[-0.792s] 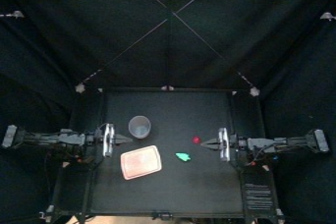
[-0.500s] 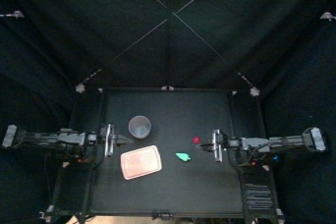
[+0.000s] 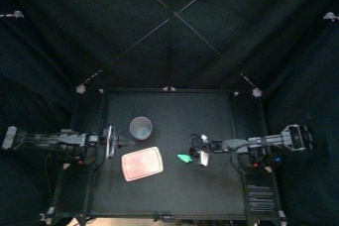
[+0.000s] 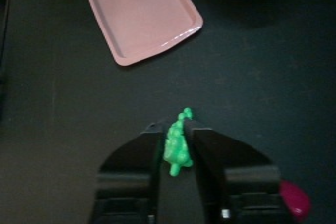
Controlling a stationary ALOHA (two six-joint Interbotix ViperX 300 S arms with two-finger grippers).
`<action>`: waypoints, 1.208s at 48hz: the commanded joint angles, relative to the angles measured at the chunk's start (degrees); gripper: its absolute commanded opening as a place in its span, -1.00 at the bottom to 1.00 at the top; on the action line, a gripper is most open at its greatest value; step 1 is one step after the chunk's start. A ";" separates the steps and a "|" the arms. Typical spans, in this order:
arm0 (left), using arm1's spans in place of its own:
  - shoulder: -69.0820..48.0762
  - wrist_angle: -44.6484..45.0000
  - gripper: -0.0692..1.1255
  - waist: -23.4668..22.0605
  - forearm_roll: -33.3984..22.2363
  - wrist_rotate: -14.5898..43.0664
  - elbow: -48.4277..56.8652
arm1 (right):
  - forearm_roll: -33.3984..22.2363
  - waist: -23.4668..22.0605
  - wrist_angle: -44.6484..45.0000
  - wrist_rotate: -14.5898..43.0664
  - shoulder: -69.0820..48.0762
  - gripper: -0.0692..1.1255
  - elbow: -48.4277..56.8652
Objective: Pick the green grapes then place it on the pink plate
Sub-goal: Pick the green grapes
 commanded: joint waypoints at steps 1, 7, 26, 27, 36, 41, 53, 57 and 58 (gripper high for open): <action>0.26 -0.70 -0.69 0.18 0.09 0.09 -1.32 | 3.16 -0.09 -0.18 -0.18 3.16 0.59 -2.64; 0.26 -0.62 -0.69 0.26 0.18 0.09 -1.32 | 4.57 -0.26 0.79 -0.09 7.29 0.85 -4.22; 0.18 -0.70 -0.69 1.76 0.18 0.09 -0.88 | 6.50 -0.44 4.31 -0.09 18.37 0.84 -7.65; 0.18 -0.70 -0.69 1.76 0.18 0.09 -0.88 | 6.59 -0.53 4.31 -0.09 18.54 0.84 -7.73; 0.18 -0.88 -0.69 1.67 0.00 0.00 -0.97 | 6.59 -0.88 4.31 -0.09 19.25 0.83 -7.56; 0.26 -1.05 -0.69 1.49 0.00 0.00 -0.97 | 6.59 -0.88 4.31 -0.09 19.69 0.81 -7.47; 0.18 -1.05 -0.69 1.41 -0.09 0.09 -0.88 | 6.77 -0.88 4.22 0.00 21.36 0.42 -7.65; 0.18 -1.05 -0.69 1.41 -0.09 0.09 -0.88 | 6.77 -0.97 4.22 -0.09 21.36 0.30 -7.82; 0.18 -1.05 -0.69 1.41 -0.09 0.09 -0.88 | 6.77 -0.88 4.22 -0.09 21.36 0.28 -8.00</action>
